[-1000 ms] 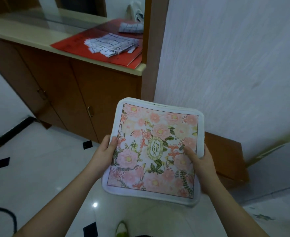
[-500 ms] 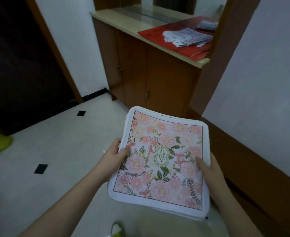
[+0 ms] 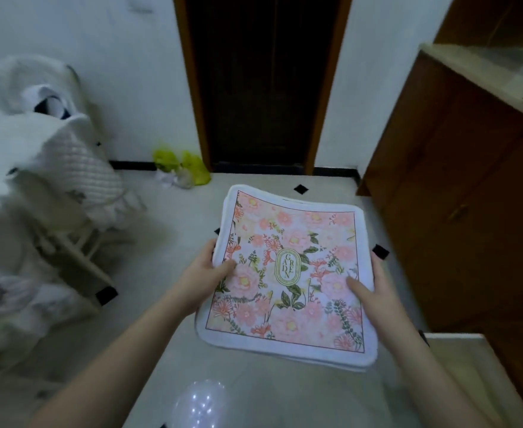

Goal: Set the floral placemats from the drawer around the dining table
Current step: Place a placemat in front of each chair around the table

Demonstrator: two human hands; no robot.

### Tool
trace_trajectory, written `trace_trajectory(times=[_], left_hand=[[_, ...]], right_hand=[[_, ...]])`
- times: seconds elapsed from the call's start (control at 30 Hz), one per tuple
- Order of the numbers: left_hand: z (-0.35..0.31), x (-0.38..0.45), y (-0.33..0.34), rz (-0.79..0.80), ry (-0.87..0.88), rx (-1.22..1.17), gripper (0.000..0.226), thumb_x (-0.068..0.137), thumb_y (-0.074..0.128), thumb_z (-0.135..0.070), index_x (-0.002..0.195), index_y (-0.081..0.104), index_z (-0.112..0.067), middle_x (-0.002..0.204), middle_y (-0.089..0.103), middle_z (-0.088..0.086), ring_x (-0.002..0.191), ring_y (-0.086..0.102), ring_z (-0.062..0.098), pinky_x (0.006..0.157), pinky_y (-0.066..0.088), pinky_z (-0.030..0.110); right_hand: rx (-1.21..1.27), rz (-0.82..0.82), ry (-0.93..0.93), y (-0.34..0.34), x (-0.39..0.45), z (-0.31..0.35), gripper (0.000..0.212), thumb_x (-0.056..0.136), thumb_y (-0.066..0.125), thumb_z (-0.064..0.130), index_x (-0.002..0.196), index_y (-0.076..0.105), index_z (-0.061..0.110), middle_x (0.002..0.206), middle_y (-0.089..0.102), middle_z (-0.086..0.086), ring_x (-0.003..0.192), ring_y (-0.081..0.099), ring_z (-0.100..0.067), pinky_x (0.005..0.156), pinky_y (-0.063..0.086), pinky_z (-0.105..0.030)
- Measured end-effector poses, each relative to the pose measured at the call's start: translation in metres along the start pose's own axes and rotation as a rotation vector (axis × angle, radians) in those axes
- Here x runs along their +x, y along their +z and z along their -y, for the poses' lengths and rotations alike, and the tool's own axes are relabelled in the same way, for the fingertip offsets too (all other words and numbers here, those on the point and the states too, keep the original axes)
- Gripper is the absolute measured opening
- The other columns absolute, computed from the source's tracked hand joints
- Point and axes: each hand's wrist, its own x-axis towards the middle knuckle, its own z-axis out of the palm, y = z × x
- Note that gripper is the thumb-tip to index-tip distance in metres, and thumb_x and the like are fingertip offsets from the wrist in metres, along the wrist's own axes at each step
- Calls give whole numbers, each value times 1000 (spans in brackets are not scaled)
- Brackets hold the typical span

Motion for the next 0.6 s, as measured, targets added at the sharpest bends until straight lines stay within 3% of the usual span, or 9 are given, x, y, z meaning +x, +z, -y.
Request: trace_trajectory(times=[0.23, 0.37, 0.5, 0.6], left_hand=[[57, -86, -197, -356, 95, 90, 42, 94, 62, -29, 133, 48, -33, 117, 67, -13, 99, 68, 8, 85, 57, 37], [78, -144, -281, -577, 88, 130, 32, 92, 63, -25, 123, 55, -31, 106, 67, -16, 90, 65, 1, 70, 51, 21], [104, -197, -344, -760, 4, 78, 27, 90, 66, -27, 116, 59, -29, 102, 70, -15, 89, 68, 6, 70, 53, 24], [126, -234, -380, -882, -37, 29, 24, 91, 66, -25, 113, 58, -31, 99, 69, -15, 83, 67, 1, 62, 48, 17]], right_hand=[[-29, 203, -149, 212, -22, 49, 59, 94, 61, 10, 142, 41, 37, 118, 67, 8, 97, 70, -13, 80, 60, -42], [-20, 356, -196, 315, -44, 75, 61, 93, 61, 8, 143, 40, 37, 120, 68, 5, 98, 71, -17, 81, 60, -46], [-23, 528, -222, 400, -63, 99, 61, 92, 63, 10, 140, 41, 42, 115, 69, 5, 94, 73, -21, 78, 59, -51], [-36, 653, -250, 461, -77, 113, 61, 92, 64, 11, 140, 42, 42, 113, 71, 6, 93, 73, -22, 77, 59, -53]])
